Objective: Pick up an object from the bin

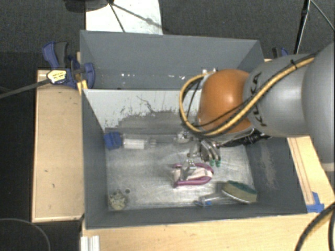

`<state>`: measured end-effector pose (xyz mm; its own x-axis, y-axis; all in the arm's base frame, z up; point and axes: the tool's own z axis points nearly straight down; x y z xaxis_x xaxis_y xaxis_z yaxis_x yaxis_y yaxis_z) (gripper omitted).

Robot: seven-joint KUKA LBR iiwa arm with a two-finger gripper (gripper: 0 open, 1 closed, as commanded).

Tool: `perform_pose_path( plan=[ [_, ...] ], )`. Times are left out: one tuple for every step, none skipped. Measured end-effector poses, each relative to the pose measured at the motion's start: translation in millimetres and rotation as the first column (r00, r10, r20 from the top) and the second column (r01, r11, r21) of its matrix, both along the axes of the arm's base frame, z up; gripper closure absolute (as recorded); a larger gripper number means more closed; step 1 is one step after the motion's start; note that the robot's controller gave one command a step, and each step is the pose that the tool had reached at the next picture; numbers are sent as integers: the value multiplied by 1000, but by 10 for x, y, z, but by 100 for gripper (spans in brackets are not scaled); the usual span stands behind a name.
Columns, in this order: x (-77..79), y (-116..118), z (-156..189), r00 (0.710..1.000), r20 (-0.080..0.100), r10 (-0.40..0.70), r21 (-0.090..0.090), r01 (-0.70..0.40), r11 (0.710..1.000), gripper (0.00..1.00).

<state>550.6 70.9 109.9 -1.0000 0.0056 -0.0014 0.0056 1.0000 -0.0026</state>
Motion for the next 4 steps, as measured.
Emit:
perform_pose_path(
  plan=[
    [-159, -494, -203, 999, 12, 42, 15, -42, 999, 0],
    [-188, -484, -196, 999, -6, 45, 12, -45, 999, 100],
    [-101, -446, -165, 754, 10, 656, -1, -656, 754, 100],
    [-95, -446, -169, 758, 11, 652, -2, -652, 758, 0]
  ],
)
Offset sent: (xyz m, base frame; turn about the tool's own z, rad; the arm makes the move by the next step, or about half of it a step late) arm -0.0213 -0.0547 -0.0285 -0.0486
